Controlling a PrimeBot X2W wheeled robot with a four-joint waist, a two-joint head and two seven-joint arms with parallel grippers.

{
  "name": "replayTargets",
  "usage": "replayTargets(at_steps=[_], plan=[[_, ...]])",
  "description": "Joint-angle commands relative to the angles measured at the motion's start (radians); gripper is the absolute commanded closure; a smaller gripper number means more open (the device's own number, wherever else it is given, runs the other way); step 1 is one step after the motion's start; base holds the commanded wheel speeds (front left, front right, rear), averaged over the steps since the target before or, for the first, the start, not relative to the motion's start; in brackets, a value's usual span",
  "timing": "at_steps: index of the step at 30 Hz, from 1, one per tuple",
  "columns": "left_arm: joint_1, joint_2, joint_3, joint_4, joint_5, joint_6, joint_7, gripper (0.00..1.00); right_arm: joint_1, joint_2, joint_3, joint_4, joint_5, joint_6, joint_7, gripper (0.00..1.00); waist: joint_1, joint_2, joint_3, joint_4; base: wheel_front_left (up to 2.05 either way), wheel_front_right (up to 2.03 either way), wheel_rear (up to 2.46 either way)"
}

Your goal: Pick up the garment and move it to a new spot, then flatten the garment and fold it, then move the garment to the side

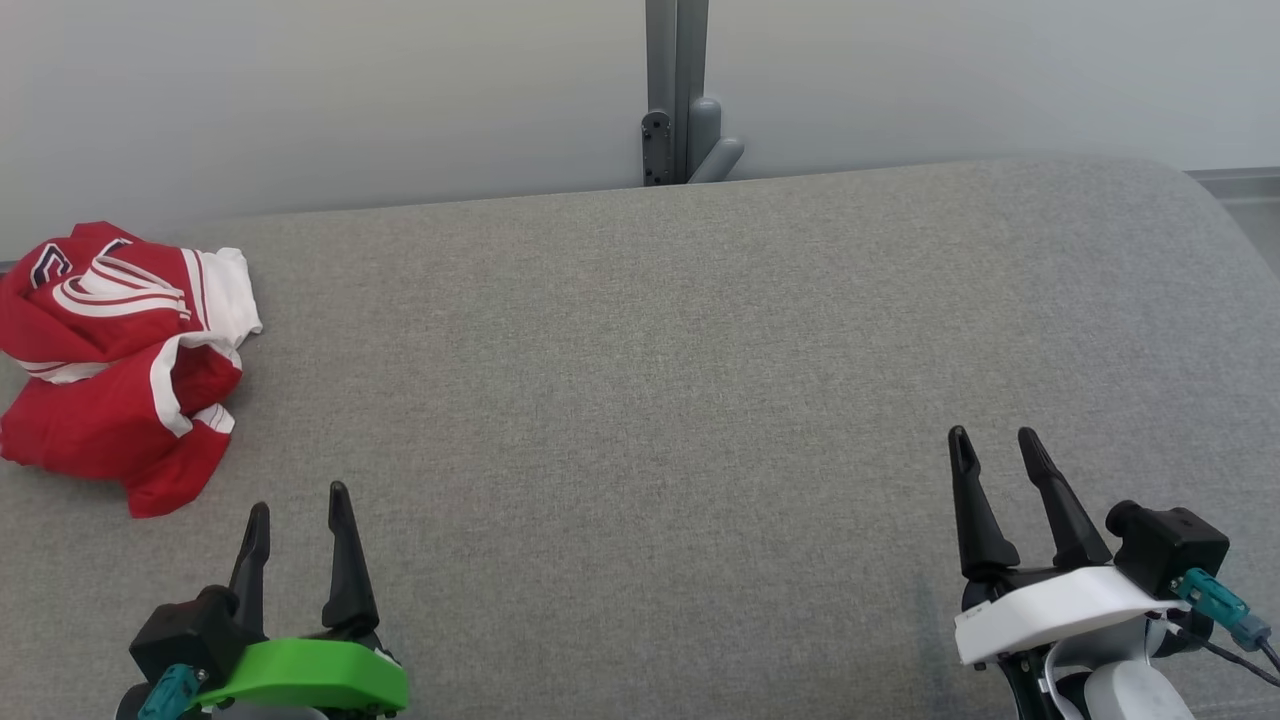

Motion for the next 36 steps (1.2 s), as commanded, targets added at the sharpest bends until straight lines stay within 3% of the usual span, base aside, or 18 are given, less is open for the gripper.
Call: replayTargets(at_steps=[1, 36], plan=[[0.009, 0.008, 0.001, 0.002, 0.027, -0.007, -0.011, 0.00, 0.010, -0.001, 0.003, -0.009, -0.027, 0.001, -0.011, 0.00, 0.0000, 0.0048, -0.001, 0.000, 0.00, 0.00, 0.00], [0.048, 0.009, -0.006, -0.011, 0.229, -0.015, -0.079, 0.00, 0.026, 0.002, 0.014, -0.028, -0.274, 0.001, -0.061, 0.00, 0.0000, 0.0065, 0.005, -0.002, 0.00, 0.00, 0.00]])
